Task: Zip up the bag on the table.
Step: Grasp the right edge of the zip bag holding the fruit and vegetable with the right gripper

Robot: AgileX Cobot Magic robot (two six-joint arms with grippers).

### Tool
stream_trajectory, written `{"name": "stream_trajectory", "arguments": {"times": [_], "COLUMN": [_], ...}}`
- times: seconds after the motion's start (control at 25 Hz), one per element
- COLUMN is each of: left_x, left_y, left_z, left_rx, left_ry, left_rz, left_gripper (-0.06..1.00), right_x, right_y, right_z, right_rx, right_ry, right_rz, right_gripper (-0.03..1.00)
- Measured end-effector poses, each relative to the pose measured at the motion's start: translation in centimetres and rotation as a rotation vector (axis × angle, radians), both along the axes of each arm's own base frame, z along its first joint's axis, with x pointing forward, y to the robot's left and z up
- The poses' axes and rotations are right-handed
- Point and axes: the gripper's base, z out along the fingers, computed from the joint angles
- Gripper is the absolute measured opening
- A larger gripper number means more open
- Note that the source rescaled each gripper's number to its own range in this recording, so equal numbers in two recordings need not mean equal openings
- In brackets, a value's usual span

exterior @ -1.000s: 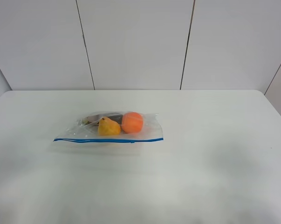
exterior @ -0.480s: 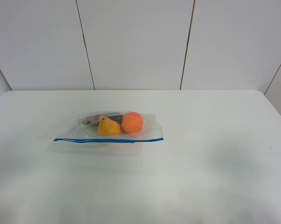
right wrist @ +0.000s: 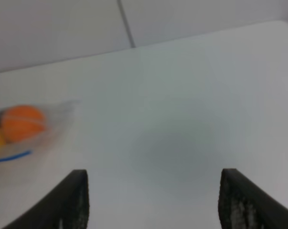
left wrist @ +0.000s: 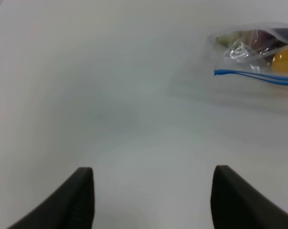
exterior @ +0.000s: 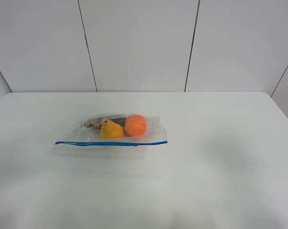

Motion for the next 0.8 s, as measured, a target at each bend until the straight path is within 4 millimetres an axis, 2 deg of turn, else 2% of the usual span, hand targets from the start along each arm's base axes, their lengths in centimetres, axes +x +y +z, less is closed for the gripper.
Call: {"name": "stream_trajectory", "arguments": {"times": [0.2, 0.24, 0.28, 0.4, 0.68, 0.8], "left_x": [0.0, 0.0, 0.0, 0.0, 0.0, 0.0], "left_y": [0.0, 0.0, 0.0, 0.0, 0.0, 0.0], "left_z": [0.0, 0.0, 0.0, 0.0, 0.0, 0.0], "left_rx": [0.004, 0.004, 0.004, 0.006, 0.006, 0.006], "left_ry": [-0.001, -0.002, -0.002, -0.001, -0.002, -0.002], "left_rz": [-0.002, -0.002, -0.002, -0.003, -0.003, -0.003], "left_gripper": [1.0, 1.0, 1.0, 1.0, 1.0, 1.0], "right_x": [5.0, 6.3, 6.3, 9.9, 17.6, 20.1], "right_y": [1.0, 1.2, 1.2, 2.0, 3.4, 3.9], "right_z": [1.1, 0.9, 0.9, -0.1, -3.8, -6.5], "right_rx": [0.092, 0.101, 0.101, 0.188, 0.466, 0.575], "right_ry": [0.082, 0.121, 0.121, 0.226, 0.38, 0.471], "right_rz": [0.134, 0.165, 0.165, 0.257, 0.394, 0.431], "right_gripper": [0.82, 0.82, 0.82, 0.82, 0.82, 0.82]}}
